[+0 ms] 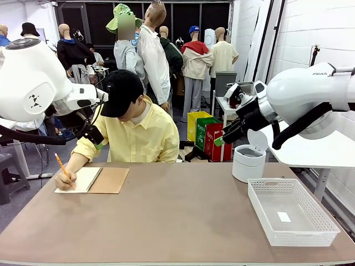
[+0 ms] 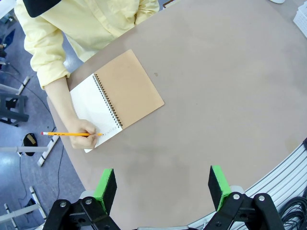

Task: Sort the paper based on its condition.
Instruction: If a person hands you a paper, place it in the Organizing basket , and if it's crumpled, put it in the Trash can.

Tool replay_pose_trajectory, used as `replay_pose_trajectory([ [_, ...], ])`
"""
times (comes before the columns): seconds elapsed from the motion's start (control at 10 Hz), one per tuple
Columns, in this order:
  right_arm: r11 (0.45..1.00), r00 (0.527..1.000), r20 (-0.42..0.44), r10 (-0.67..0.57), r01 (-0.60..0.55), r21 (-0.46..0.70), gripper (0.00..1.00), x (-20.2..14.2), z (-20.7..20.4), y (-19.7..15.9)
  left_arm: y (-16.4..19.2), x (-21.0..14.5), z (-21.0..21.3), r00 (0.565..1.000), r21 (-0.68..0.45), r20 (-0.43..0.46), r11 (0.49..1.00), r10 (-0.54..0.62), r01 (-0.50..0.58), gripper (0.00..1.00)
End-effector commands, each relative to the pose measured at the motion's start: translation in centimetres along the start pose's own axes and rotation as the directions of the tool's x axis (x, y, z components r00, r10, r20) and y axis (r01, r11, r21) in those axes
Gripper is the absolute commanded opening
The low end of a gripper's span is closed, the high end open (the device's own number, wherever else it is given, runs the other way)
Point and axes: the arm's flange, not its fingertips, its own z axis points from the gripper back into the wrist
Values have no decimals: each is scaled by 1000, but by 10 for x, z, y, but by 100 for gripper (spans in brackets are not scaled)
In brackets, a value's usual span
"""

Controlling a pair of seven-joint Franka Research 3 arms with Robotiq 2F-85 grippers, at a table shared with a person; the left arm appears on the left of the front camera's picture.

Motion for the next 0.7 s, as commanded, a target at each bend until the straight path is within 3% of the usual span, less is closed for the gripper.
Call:
replay_pose_trajectory([
  [0.0, 1000, 1000, 9, -5, 5, 17, 100, 0, -2, -1, 0, 0, 1, 1000, -1, 7, 1000, -3, 3, 100],
  [0.6, 1000, 1000, 9, -5, 5, 17, 100, 0, -2, -1, 0, 0, 1, 1000, -1, 7, 1000, -3, 3, 100],
])
